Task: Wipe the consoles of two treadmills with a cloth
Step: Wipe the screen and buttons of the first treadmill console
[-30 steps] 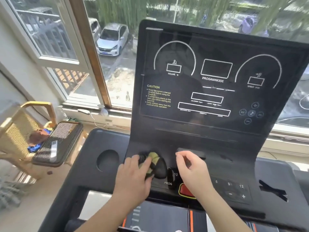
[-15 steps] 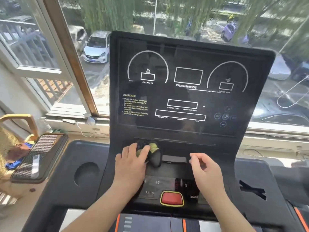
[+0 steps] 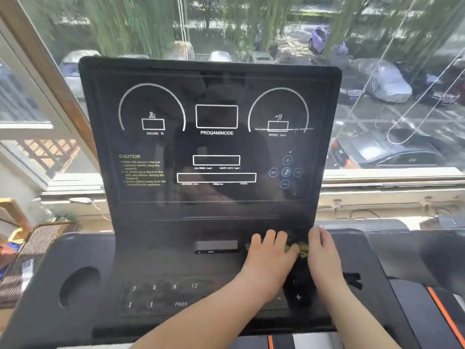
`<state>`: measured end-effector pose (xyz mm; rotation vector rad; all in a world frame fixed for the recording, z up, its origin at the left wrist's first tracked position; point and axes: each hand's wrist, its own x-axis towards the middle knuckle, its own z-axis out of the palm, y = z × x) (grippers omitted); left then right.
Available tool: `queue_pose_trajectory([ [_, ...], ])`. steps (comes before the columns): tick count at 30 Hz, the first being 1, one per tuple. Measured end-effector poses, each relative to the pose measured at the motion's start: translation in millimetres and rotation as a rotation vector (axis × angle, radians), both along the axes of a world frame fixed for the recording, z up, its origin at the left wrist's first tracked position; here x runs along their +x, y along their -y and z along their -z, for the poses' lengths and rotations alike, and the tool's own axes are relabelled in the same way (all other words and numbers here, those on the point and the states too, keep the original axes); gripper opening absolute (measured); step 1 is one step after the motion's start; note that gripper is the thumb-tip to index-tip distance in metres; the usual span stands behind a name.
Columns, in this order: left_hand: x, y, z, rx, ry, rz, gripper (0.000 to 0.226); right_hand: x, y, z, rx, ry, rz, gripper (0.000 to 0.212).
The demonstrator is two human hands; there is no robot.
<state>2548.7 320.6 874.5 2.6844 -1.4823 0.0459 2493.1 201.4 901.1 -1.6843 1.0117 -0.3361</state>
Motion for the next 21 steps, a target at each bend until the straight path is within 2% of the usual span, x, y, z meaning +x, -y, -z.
queue_pose_trajectory([
  [5, 40, -6, -32, -0.247, 0.205, -0.012, 0.071, 11, 7, -15, -0.039, 0.042, 0.116, 0.038],
  [9, 63, -24, -36, -0.180, 0.192, -0.066, 0.079, 22, -15, -31, -0.212, 0.175, 0.169, 0.023],
  [11, 70, -56, -31, -0.196, 0.191, -0.103, 0.077, 29, -37, -41, -0.229, 0.250, 0.014, 0.016],
  [15, 96, -161, -18, -0.247, 0.217, -0.315, 0.083, 52, -86, -40, -0.250, 0.261, -0.288, 0.028],
  [18, 118, -231, -22, -0.272, 0.183, -0.480, 0.088, 73, -116, -43, -0.236, 0.264, -0.412, 0.024],
  [21, 144, -248, -53, -0.313, 0.228, -0.571, 0.079, 97, -129, -69, -0.387, 0.358, -0.487, 0.016],
])
